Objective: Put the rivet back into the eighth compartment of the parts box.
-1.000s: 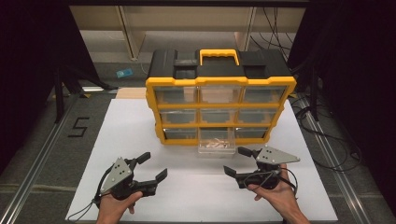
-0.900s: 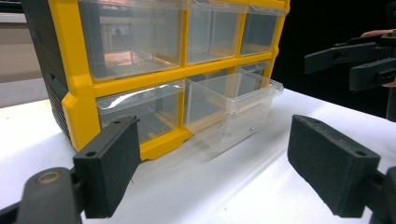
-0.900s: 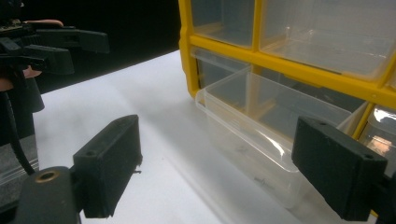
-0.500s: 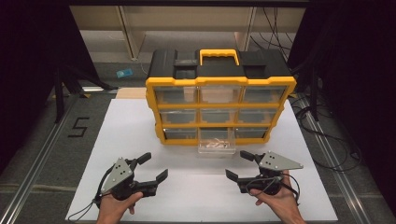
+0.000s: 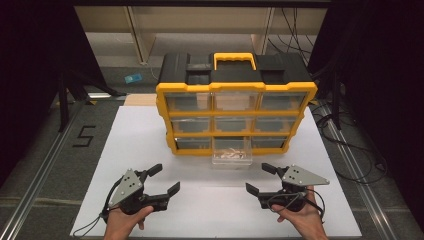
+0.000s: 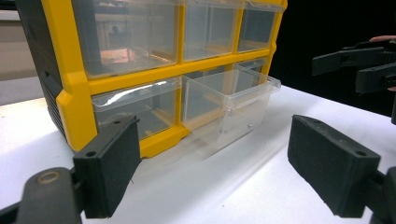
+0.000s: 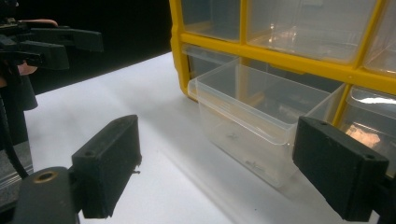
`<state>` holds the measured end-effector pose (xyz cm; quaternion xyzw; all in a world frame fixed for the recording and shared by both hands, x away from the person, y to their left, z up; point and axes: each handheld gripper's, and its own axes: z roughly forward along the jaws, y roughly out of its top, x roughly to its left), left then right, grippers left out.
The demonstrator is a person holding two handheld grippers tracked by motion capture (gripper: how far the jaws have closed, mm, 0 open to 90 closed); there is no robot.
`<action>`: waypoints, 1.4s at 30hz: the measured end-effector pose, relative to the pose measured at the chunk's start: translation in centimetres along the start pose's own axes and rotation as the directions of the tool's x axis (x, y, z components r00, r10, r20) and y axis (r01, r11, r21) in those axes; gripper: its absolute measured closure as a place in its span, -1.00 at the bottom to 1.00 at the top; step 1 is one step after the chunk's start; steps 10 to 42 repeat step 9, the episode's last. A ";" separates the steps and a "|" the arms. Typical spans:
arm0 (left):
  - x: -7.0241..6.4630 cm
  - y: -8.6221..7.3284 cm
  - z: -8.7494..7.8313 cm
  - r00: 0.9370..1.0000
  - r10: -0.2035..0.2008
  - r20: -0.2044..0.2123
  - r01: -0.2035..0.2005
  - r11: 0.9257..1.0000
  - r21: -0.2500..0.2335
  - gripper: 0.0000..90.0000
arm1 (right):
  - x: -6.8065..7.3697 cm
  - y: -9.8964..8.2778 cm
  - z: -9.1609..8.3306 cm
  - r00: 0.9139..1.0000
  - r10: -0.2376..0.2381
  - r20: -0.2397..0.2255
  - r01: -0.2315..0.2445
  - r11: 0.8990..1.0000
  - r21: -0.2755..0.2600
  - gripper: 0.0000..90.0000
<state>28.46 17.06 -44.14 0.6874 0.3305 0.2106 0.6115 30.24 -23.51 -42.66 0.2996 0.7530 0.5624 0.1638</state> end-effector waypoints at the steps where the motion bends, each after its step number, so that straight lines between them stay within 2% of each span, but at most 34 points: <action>1: 0.0 0.0 0.0 1.000 0.000 0.000 0.000 1.000 0.000 -0.62 | 0.0 0.0 0.0 1.000 0.000 0.000 0.000 1.000 0.000 -0.64; 42: 0.1 0.0 0.1 1.000 0.002 0.005 -0.002 1.000 -0.008 -0.62 | -0.1 0.0 0.0 1.000 -0.001 0.008 0.001 1.000 0.003 -0.64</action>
